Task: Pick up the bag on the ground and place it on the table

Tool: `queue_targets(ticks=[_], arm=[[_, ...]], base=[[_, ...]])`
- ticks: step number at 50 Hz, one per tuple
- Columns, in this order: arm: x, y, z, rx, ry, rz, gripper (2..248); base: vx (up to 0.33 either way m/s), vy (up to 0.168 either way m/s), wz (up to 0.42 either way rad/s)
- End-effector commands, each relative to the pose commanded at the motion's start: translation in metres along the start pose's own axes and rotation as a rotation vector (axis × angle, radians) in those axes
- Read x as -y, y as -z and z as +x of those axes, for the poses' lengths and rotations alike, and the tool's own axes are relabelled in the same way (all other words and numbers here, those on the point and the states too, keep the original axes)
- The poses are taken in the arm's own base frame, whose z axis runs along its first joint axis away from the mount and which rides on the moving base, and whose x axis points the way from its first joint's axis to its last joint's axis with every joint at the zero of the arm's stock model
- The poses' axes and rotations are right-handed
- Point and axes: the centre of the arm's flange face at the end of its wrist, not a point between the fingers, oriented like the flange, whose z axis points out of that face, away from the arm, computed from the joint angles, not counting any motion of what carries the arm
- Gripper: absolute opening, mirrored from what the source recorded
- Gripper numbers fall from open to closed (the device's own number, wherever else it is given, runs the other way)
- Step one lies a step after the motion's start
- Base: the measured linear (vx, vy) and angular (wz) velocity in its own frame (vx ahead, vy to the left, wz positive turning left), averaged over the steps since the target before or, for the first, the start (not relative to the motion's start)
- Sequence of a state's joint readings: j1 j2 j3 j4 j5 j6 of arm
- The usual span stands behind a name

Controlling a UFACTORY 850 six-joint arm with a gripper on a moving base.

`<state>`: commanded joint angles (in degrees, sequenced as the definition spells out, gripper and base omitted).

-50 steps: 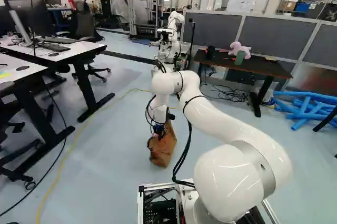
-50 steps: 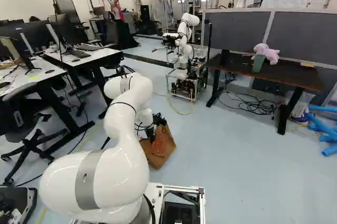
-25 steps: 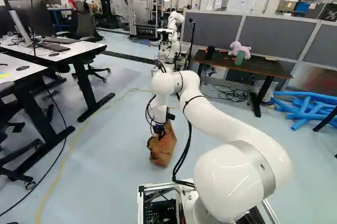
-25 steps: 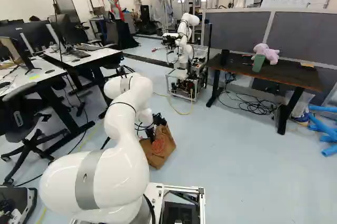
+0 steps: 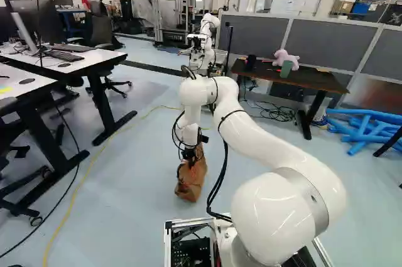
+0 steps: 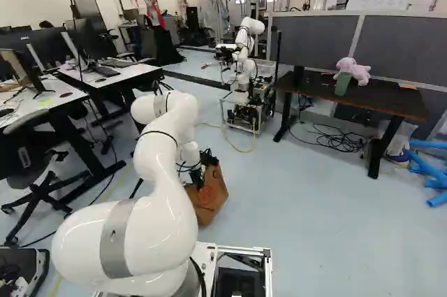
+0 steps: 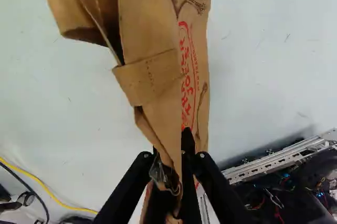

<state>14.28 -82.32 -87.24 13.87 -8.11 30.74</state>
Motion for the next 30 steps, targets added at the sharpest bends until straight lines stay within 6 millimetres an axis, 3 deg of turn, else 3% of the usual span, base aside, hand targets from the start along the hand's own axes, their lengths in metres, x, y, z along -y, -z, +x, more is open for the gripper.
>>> queue_targets(ticks=[30], arm=[[-0.011,0.043,-0.027,0.002,0.047,-0.015,23]], base=[[0.0,0.0,0.0]])
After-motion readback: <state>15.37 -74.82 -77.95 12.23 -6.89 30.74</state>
